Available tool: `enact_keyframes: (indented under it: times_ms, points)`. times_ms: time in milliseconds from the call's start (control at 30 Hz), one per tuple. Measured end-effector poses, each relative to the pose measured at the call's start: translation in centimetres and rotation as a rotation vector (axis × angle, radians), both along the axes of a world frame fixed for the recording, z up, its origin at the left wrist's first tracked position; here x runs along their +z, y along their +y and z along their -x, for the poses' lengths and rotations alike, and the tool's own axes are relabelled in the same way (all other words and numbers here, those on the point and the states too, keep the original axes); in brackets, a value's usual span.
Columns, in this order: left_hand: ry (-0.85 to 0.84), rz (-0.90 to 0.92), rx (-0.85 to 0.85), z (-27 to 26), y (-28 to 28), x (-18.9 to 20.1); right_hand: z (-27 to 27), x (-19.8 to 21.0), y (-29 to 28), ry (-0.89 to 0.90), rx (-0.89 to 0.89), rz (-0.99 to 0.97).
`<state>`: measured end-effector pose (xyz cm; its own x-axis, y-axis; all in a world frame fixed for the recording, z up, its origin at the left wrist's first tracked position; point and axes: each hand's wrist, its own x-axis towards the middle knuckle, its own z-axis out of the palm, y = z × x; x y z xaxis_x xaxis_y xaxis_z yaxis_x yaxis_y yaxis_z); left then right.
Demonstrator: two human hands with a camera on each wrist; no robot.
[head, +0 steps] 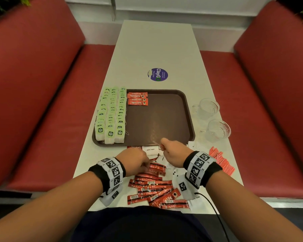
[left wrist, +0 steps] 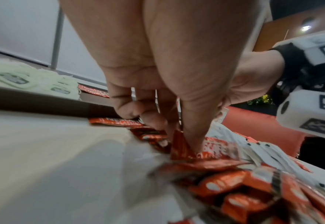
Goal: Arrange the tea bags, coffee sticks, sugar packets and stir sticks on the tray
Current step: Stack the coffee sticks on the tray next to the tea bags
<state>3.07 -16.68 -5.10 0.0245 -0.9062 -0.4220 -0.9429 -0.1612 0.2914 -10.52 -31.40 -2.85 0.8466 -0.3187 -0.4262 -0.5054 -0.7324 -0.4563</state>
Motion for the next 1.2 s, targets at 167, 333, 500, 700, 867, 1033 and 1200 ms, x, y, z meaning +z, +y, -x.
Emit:
enact_keyframes:
  times_ms: [167, 333, 500, 700, 867, 1033, 1200]
  points:
    - [0.109, 0.131, 0.139, -2.6, -0.4, 1.4, 0.2, 0.1, -0.3, -0.060, 0.053, -0.062]
    - [0.230, 0.198, 0.229, -4.7, -0.9, 3.1, -0.7, -0.2, -0.9, -0.178, 0.053, -0.077]
    - [0.228, 0.243, 0.255, -5.7, -1.3, 3.7, -2.3, 0.6, -1.8, -0.269, 0.038, -0.097]
    - [0.079, 0.334, 0.153, -5.7, -2.7, 3.1, -4.1, 0.8, -2.7, -0.309, 0.066, -0.165]
    - [0.130, 0.380, 0.220, -7.8, -4.3, 2.9, -5.0, 0.3, -3.8, -0.368, -0.070, -0.215]
    - [0.052, 0.357, 0.492, -12.3, -8.1, 3.4, -5.7, -0.1, -5.1, -0.356, -0.208, -0.257]
    - [-0.120, 0.202, 0.558, -16.8, -12.4, 1.5, -6.2, 0.0, -5.8, -0.363, -0.240, -0.281]
